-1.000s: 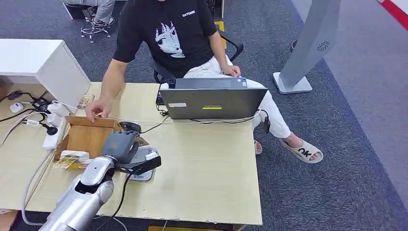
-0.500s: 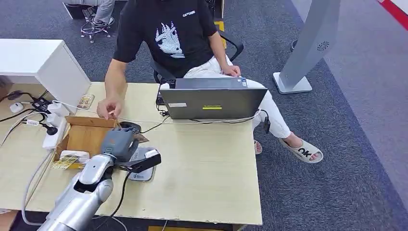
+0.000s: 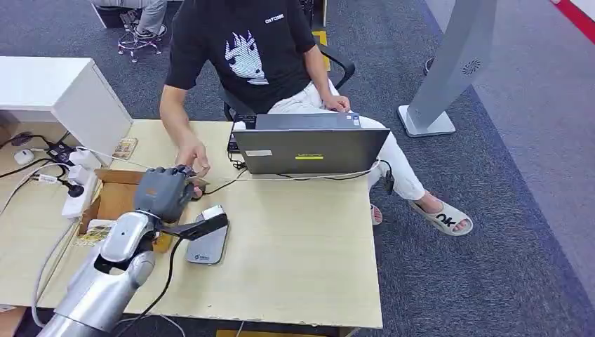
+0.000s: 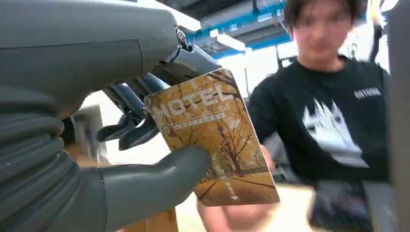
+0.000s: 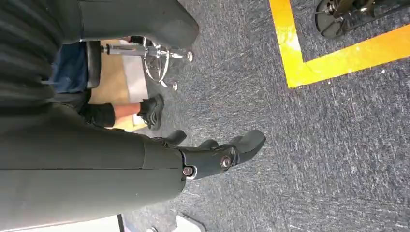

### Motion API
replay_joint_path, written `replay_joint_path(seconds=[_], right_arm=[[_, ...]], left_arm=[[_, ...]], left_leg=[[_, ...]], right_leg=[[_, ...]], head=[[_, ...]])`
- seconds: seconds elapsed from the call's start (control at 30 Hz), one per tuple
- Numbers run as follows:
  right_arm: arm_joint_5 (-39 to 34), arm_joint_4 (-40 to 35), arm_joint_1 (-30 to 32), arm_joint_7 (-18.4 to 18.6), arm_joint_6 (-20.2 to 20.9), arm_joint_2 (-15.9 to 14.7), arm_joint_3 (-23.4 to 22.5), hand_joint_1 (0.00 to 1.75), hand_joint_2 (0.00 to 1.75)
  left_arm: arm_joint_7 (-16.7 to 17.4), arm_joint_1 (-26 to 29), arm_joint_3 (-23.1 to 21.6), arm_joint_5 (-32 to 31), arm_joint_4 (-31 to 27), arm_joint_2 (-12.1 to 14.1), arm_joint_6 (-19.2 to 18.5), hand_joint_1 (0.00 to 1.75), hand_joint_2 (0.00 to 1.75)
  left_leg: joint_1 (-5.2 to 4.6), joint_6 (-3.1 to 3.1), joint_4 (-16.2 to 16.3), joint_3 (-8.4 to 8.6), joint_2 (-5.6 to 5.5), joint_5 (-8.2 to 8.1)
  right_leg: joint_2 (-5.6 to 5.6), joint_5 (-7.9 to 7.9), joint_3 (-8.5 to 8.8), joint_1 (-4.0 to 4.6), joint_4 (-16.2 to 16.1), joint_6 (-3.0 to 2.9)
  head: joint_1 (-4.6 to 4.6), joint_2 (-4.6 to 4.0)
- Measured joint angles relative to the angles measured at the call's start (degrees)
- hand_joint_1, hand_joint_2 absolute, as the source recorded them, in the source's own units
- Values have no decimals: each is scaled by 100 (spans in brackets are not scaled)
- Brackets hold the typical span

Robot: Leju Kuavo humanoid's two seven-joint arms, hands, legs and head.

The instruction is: Pass the card to the sensor for recognition and then transmit it.

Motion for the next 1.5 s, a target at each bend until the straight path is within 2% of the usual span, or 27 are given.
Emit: replay_joint_path(seconds=[0.1, 0.17, 0.3, 0.77, 0.8, 0.83, 0.87, 0.97, 1.5], right_arm=[[48, 0, -1, 0, -7, 0, -11, 0, 175], [70, -2, -2, 0, -24, -2, -17, 0, 175], [120, -2, -9, 0, -20, -4, -44, 0, 175], [170, -2, -25, 0, -22, -4, -136, 0, 175], [173, -2, -25, 0, -22, -4, -142, 0, 175], [175, -2, -24, 0, -22, -4, -146, 0, 175], [179, -2, -24, 0, -22, -4, -153, 0, 175], [229, -2, -29, 0, -20, -4, -166, 0, 175], [253, -2, -29, 0, -13, -4, -190, 0, 175]], left_arm=[[35, -205, 129, -57, -111, 120, 31, 175, 175], [138, -394, 245, -89, -186, 219, 344, 175, 175], [48, -829, 571, 22, -376, 378, 157, 175, 175], [57, -874, 870, -41, -518, 413, 205, 175, 175], [57, -871, 896, -39, -518, 413, 210, 9, 175], [57, -866, 914, -35, -520, 413, 214, 0, 175], [57, -861, 927, -28, -526, 417, 240, 0, 0], [57, -840, 986, -81, -548, 411, 418, 0, 0], [57, -747, 1056, -96, -612, 360, 420, 0, 0]], left_leg=[[0, -2, 0, 0, 0, 3], [4, -4, 1, -4, 0, 6], [3, -5, 0, -4, 1, 9], [2, -5, 1, -10, 0, 8], [2, -5, 1, -10, 1, 8], [2, -5, 1, -11, 0, 8], [2, -5, 1, -11, 0, 8], [2, -5, 0, -11, -1, 8], [2, -5, 1, -11, -1, 9]], right_leg=[[0, 1, 0, 0, 2, 0], [0, 4, -4, 1, 4, 1], [2, 6, -4, 1, 5, 0], [2, 6, -6, 1, 4, 1], [2, 6, -7, 1, 4, 1], [2, 6, -8, 1, 4, 1], [1, 6, -8, 1, 4, 1], [1, 5, -9, 1, 4, 1], [1, 6, -9, 1, 4, 1]], head=[[0, 0], [0, 0], [2, 0], [2, 0], [4, 0], [2, 0], [2, 0], [2, 0], [2, 0]])
